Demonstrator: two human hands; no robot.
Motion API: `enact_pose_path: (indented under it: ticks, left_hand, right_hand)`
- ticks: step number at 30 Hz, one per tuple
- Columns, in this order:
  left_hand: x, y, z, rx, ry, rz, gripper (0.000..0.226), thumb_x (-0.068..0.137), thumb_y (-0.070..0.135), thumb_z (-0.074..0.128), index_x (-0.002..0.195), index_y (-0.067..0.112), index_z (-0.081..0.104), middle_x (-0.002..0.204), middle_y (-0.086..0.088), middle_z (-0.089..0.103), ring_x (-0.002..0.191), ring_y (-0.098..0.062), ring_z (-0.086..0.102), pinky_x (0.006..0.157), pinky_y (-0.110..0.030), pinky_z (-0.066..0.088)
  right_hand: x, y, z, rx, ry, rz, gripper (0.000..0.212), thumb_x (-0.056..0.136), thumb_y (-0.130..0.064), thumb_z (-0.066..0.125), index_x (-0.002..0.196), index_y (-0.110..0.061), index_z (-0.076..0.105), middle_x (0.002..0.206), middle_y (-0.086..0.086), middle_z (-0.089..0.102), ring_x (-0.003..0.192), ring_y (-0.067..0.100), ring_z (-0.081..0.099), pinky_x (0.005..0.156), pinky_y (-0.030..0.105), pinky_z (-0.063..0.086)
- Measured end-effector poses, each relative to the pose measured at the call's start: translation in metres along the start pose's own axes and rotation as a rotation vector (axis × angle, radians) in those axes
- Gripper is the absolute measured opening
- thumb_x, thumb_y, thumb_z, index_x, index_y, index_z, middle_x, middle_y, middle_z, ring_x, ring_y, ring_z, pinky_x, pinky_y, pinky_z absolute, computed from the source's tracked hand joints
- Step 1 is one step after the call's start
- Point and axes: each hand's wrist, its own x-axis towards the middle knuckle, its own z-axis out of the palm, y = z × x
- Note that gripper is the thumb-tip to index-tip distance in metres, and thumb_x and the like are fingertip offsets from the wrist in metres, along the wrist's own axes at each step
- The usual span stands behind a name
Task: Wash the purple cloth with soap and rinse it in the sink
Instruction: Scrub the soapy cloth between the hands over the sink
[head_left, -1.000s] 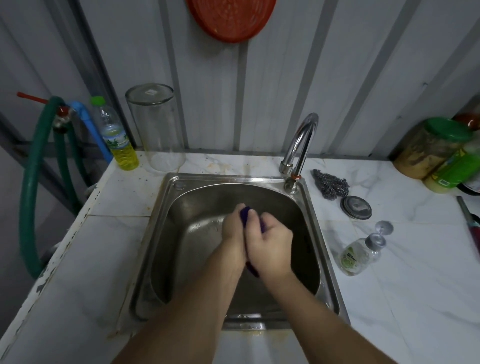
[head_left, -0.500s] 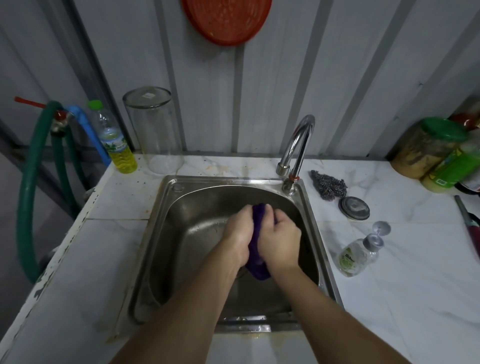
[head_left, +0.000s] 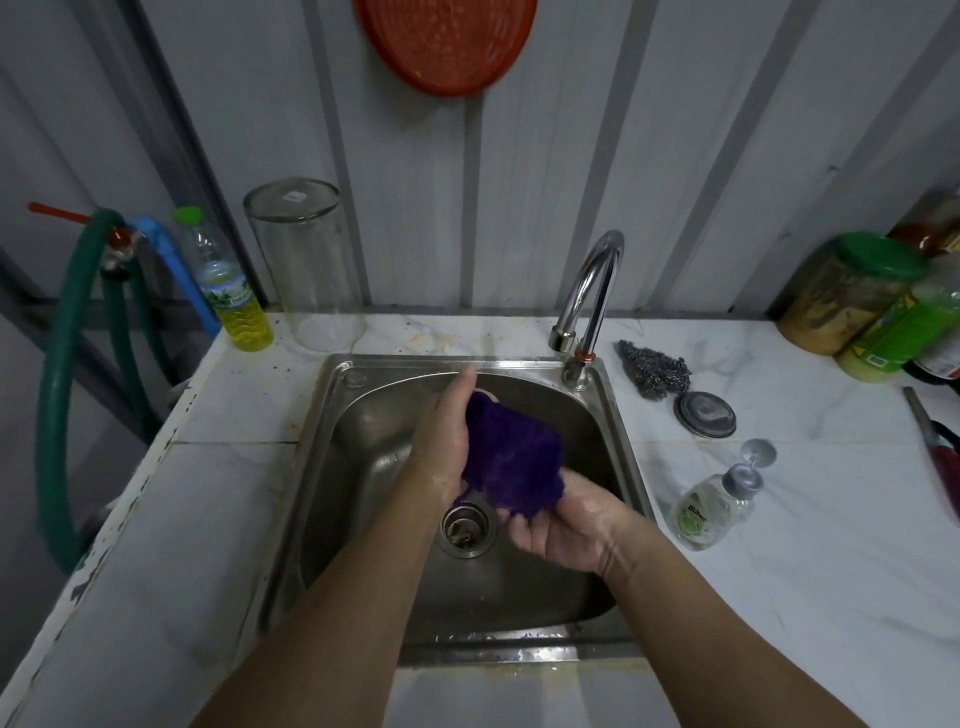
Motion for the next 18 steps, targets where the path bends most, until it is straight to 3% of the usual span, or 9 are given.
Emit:
enact_pose_path:
  ticks: [2,4,6,8,11,13,15,16,18]
  left_hand:
    - [0.006,-0.009,-0.002,0.029,0.091,-0.015,0.068,0.082,0.08,0.046,0.09,0.019,0.075,0.085,-0.004,0.076,0.084,-0.025,0.072,0.089,-0.044,0.057]
    - [0.004,-0.015,-0.001,-0.093,0.137,-0.15,0.077,0.082,0.081,0.044,0.114,0.018,0.075,0.106,-0.008,0.08,0.101,-0.03,0.074,0.099,-0.052,0.056]
    - [-0.003,-0.02,0.0,-0.197,0.146,-0.273,0.068,0.095,0.071,0.04,0.116,0.016,0.074,0.109,-0.012,0.08,0.105,-0.033,0.074,0.1,-0.055,0.055]
    - [-0.008,-0.028,0.002,-0.207,0.142,-0.257,0.056,0.1,0.06,0.045,0.115,0.015,0.074,0.108,-0.012,0.08,0.105,-0.033,0.075,0.098,-0.056,0.056]
    - [0.001,-0.038,0.008,-0.13,0.218,-0.236,0.047,0.093,0.058,0.056,0.111,0.019,0.075,0.104,-0.009,0.081,0.097,-0.032,0.077,0.089,-0.058,0.06]
    - [0.012,-0.041,0.01,-0.167,0.255,-0.288,0.051,0.087,0.062,0.059,0.103,0.017,0.076,0.096,-0.008,0.081,0.088,-0.03,0.078,0.085,-0.053,0.063]
    - [0.012,-0.041,0.011,-0.232,0.21,-0.34,0.046,0.089,0.058,0.058,0.09,0.013,0.07,0.073,-0.002,0.076,0.066,-0.018,0.074,0.072,-0.032,0.063]
    - [0.007,-0.039,0.013,-0.254,0.16,-0.351,0.039,0.096,0.052,0.055,0.085,0.016,0.065,0.061,0.003,0.07,0.053,-0.011,0.069,0.059,-0.022,0.058]
    - [0.003,-0.041,0.02,-0.219,0.142,-0.384,0.036,0.1,0.04,0.052,0.075,0.016,0.06,0.047,0.005,0.061,0.039,-0.007,0.06,0.042,-0.015,0.047]
  right_hand:
    - [0.01,-0.001,0.001,-0.064,0.19,-0.3,0.025,0.085,0.002,0.069,0.107,-0.006,0.063,0.09,0.016,0.073,0.07,0.022,0.073,0.057,0.028,0.06]
    - [0.015,-0.003,0.003,-0.198,0.418,-0.578,0.024,0.085,0.005,0.071,0.102,-0.01,0.062,0.094,0.015,0.072,0.079,0.027,0.073,0.071,0.039,0.062]
    - [0.014,-0.005,0.008,-0.287,0.526,-0.707,0.022,0.086,0.004,0.071,0.092,-0.013,0.059,0.085,0.008,0.069,0.08,0.028,0.069,0.075,0.043,0.061]
    - [0.01,-0.004,0.011,-0.316,0.554,-0.767,0.022,0.088,0.006,0.068,0.091,-0.013,0.057,0.076,0.0,0.067,0.072,0.02,0.068,0.065,0.034,0.06]
    - [-0.004,0.003,0.023,-0.272,0.49,-0.791,0.024,0.091,0.009,0.06,0.104,-0.012,0.062,0.073,-0.007,0.071,0.066,0.008,0.069,0.059,0.023,0.057]
    - [-0.016,0.015,0.03,-0.374,0.408,-0.81,0.018,0.092,0.005,0.061,0.099,-0.011,0.066,0.067,-0.007,0.069,0.063,0.008,0.066,0.059,0.022,0.055]
    - [-0.023,0.032,0.036,-0.611,0.357,-0.88,0.006,0.086,-0.012,0.073,0.084,-0.015,0.067,0.063,-0.008,0.063,0.06,0.008,0.058,0.059,0.024,0.051]
    - [-0.023,0.04,0.039,-0.764,0.393,-0.915,0.014,0.082,-0.027,0.076,0.078,-0.017,0.067,0.062,-0.007,0.062,0.059,0.009,0.057,0.059,0.027,0.05]
    - [-0.016,0.042,0.041,-0.943,0.546,-0.942,0.03,0.08,-0.046,0.073,0.068,-0.019,0.065,0.062,-0.005,0.064,0.06,0.012,0.061,0.061,0.033,0.053]
